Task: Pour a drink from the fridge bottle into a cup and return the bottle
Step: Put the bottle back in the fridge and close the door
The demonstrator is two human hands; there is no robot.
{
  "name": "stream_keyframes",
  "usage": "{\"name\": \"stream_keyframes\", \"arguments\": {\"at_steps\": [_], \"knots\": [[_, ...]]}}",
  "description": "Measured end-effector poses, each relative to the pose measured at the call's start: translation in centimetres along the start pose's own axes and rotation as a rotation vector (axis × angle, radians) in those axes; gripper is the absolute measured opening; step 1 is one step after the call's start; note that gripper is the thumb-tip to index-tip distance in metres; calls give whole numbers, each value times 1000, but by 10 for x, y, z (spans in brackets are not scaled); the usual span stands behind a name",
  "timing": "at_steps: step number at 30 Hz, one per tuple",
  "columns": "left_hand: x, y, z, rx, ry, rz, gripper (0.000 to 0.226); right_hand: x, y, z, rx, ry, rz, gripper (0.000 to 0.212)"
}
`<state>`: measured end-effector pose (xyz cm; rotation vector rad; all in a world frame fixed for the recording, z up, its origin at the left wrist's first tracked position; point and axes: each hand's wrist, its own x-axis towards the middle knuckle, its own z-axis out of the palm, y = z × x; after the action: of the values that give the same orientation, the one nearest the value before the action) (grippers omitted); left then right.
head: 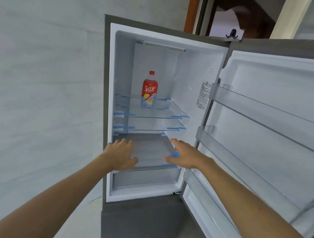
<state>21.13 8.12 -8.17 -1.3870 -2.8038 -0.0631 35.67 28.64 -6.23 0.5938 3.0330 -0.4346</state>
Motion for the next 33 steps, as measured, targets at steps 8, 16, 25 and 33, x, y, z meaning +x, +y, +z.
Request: {"name": "stream_keyframes", "arguments": {"at_steps": [8,16,25,33], "knots": [[-40,-5,-6,18,-6,-2,53,-25,-28,8,-52,-22,-15,87],[-78,-20,-5,15,-11,25,57,-58,-55,26,-28,-55,27,87],[-140,-32,12,-8,-22,38,61,-102,-98,55,-91,-88,51,75],[-162,-9,12,-2,-27,161,58,-165,-100,57,-35,-36,131,76]]}}
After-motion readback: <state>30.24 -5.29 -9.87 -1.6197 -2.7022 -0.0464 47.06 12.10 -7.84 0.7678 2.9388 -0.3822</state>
